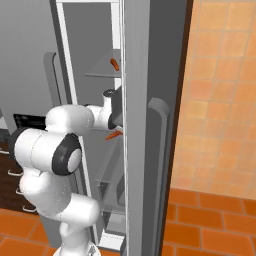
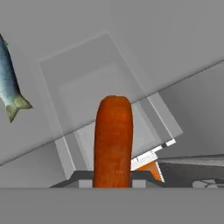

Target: Place one carrot and one fish in each tupperware on the nearby counter, to pack two identical lunches.

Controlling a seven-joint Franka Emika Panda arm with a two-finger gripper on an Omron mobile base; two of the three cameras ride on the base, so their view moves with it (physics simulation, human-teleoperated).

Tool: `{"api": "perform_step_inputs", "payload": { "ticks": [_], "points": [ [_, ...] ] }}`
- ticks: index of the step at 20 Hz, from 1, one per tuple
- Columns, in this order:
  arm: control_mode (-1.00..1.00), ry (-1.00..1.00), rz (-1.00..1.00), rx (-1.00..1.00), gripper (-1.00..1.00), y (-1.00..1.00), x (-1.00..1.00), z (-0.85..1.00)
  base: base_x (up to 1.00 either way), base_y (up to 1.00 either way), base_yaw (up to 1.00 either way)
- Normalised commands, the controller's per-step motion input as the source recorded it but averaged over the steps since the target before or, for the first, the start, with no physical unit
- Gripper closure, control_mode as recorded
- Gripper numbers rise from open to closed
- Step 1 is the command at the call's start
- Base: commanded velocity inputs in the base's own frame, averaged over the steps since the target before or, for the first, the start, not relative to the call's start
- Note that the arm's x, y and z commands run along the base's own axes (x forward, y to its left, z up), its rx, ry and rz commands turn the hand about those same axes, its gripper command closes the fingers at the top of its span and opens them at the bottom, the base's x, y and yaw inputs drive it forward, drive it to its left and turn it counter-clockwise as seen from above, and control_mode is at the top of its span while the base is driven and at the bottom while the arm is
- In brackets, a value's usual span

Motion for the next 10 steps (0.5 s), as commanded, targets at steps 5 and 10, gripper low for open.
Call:
{"api": "perform_step_inputs", "payload": {
  "ticks": [5,10],
  "points": [
    [-1.0,0.0,0.0,0.09,1.0,0.22,-1.0,0.93,0.0,0.0,0.0],
    [-1.0,0.0,0.0,0.0,1.0,0.34,-1.0,0.5,0.0,0.0,0.0]
  ]
}}
